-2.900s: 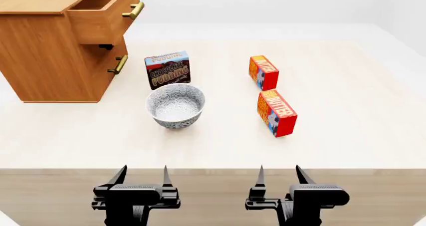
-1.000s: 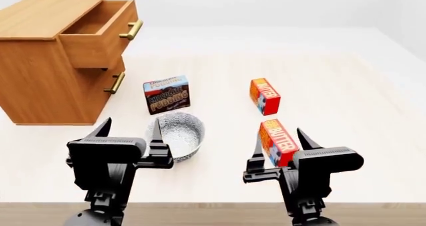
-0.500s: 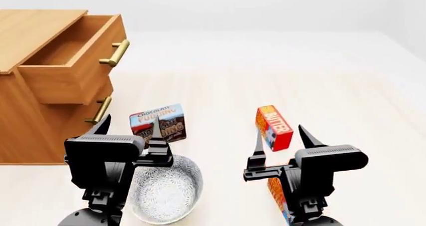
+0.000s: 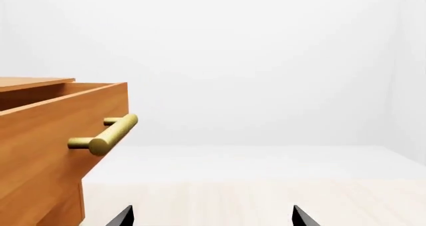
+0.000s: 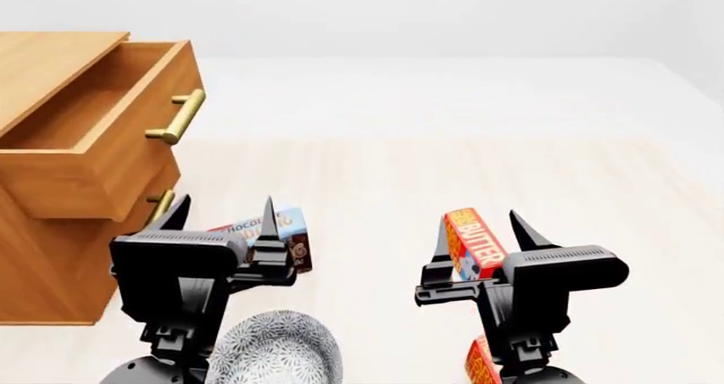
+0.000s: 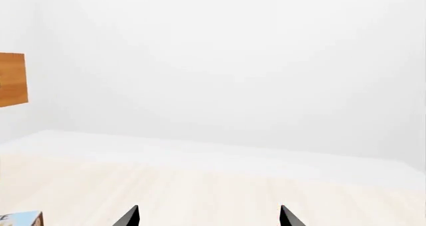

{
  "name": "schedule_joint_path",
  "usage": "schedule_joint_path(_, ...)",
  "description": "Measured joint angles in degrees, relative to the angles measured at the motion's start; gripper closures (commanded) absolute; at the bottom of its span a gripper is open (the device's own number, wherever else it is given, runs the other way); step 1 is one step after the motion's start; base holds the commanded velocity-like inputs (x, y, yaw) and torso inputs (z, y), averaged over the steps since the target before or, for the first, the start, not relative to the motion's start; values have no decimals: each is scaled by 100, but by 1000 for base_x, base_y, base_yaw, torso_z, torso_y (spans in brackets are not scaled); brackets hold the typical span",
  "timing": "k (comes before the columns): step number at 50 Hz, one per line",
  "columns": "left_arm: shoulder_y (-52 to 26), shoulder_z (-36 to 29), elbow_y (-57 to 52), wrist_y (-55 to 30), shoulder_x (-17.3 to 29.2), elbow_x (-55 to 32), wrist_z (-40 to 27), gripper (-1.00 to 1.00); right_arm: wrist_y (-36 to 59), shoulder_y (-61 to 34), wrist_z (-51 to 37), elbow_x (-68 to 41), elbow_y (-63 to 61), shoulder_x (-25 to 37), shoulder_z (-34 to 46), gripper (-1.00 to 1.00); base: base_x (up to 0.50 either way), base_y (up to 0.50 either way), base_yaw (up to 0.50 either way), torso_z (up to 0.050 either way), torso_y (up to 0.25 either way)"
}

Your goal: Put the butter at the front in the top drawer of the cabinet and close it.

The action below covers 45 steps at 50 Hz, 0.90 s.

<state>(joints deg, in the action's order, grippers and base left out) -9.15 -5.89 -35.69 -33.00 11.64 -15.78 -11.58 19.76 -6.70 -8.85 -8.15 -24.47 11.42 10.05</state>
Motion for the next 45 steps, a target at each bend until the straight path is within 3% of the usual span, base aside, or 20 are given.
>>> schedule_joint_path(17, -895, 102, -105, -873, 146, -332, -62, -100, 29, -20, -60, -22, 10, 47, 61, -100, 0, 0, 0, 0, 0)
schedule_joint_path(45, -4279, 290, 539, -3777, 650, -1093, -6, -100, 48, -50, -167, -72, 65, 95, 139, -100, 0, 0, 0, 0, 0)
